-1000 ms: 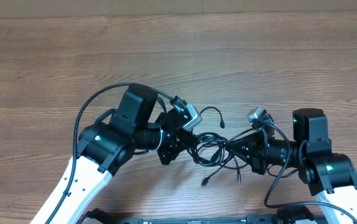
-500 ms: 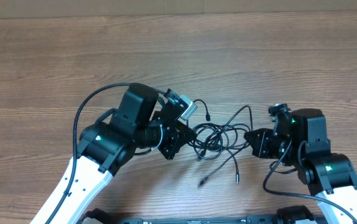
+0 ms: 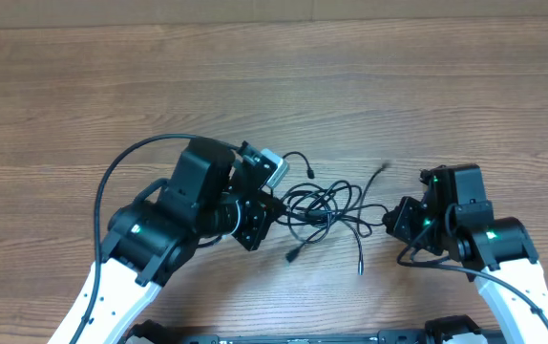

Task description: Untangle cables

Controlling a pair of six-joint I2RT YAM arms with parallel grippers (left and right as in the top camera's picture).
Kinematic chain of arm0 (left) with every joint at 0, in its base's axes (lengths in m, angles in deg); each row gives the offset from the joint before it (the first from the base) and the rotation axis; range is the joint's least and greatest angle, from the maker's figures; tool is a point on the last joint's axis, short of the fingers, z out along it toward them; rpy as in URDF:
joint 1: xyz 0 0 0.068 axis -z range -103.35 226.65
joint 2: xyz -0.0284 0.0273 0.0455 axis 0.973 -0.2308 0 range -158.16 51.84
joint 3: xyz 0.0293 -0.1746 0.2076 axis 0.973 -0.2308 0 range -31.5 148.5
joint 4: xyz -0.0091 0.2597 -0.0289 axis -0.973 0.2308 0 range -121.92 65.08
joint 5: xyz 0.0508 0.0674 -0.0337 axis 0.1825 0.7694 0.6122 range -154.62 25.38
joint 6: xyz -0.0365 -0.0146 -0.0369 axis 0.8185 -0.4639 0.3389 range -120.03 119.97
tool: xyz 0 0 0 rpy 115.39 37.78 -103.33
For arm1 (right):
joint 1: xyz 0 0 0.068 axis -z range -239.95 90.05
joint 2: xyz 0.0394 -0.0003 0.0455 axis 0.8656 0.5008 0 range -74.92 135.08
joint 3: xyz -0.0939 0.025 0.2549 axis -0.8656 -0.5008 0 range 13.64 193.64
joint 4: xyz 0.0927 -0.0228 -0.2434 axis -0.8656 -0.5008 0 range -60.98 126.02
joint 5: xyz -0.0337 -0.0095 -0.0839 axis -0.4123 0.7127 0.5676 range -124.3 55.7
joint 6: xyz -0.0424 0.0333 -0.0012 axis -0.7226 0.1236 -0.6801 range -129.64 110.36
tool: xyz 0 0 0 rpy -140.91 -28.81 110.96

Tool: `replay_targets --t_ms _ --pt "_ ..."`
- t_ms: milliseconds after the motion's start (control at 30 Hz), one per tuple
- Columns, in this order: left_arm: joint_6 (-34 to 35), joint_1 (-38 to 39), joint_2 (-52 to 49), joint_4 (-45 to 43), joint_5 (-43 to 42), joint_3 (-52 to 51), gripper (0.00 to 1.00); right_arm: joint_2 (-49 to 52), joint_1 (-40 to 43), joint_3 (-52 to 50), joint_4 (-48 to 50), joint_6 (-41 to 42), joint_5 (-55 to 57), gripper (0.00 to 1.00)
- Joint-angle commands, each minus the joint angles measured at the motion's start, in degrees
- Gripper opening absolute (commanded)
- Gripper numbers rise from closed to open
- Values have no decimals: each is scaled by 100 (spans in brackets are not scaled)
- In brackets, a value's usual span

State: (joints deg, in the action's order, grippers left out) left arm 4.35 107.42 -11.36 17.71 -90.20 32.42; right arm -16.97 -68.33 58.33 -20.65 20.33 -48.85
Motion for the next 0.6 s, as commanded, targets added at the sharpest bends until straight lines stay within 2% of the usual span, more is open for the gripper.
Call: replay_targets --t_ms 0,67,200,267,333,400,467,500,567 --pt "33 -66 391 13 678 162 4 72 101 70 -15 70 728 4" --pt "22 -66 437 -9 719 162 4 72 101 70 57 63 533 5" --pt "-79 -66 439 0 706 162 4 68 101 70 304 -332 -184 36" --pt "-323 -66 439 101 649 162 4 66 101 70 557 -656 -647 45" --pt "-426 -66 439 166 643 162 4 68 98 72 728 -938 -1003 48" --pt "-590 -66 439 269 647 160 4 66 98 72 940 -1580 -1753 59" --pt "-704 -66 439 289 597 160 4 66 98 72 1021 -2240 -2415 65" --pt "-922 -63 439 284 396 160 4 61 98 72 1027 -2927 -3045 74" --pt "-1145 -66 439 260 120 160 4 55 98 72 1008 -3458 -3543 78"
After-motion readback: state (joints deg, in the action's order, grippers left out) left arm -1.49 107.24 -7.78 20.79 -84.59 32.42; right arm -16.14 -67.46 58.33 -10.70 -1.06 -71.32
